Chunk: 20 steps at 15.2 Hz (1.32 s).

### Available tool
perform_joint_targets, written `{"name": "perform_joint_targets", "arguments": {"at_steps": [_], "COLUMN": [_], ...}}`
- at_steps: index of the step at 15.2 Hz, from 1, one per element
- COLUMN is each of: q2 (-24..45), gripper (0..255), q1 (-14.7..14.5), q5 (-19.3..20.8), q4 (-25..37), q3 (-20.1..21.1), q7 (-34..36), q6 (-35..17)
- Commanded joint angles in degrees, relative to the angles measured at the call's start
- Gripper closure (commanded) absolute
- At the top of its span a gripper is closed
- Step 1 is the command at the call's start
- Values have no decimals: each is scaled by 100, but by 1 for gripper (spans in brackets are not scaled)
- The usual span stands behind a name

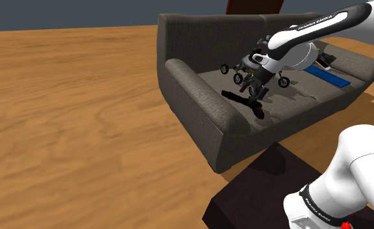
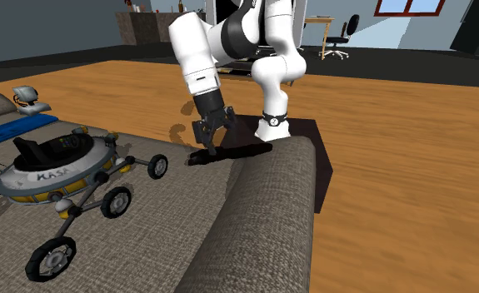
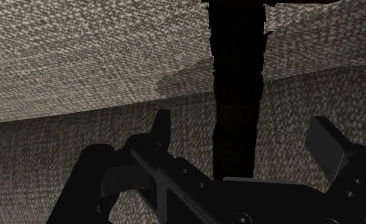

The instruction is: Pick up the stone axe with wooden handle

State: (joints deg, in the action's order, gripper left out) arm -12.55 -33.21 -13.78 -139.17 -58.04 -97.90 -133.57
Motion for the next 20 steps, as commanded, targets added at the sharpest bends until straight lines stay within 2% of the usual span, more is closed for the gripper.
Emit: {"name": "perform_joint_targets", "arguments": {"at_steps": [1,3,4,13,20], "q2": [176,227,227,227,-297], "gripper": [0,0,255,255,255], "q1": [-128,-163,-165,-163,203], "q5": [-225,-294,-295,-294,351], "q4": [-43,-55,-59,-55,134], "q3": [-139,-176,-173,-176,231], "q7": [-214,-276,-273,-276,339], "q6": [-127,-159,-164,-159,287]}}
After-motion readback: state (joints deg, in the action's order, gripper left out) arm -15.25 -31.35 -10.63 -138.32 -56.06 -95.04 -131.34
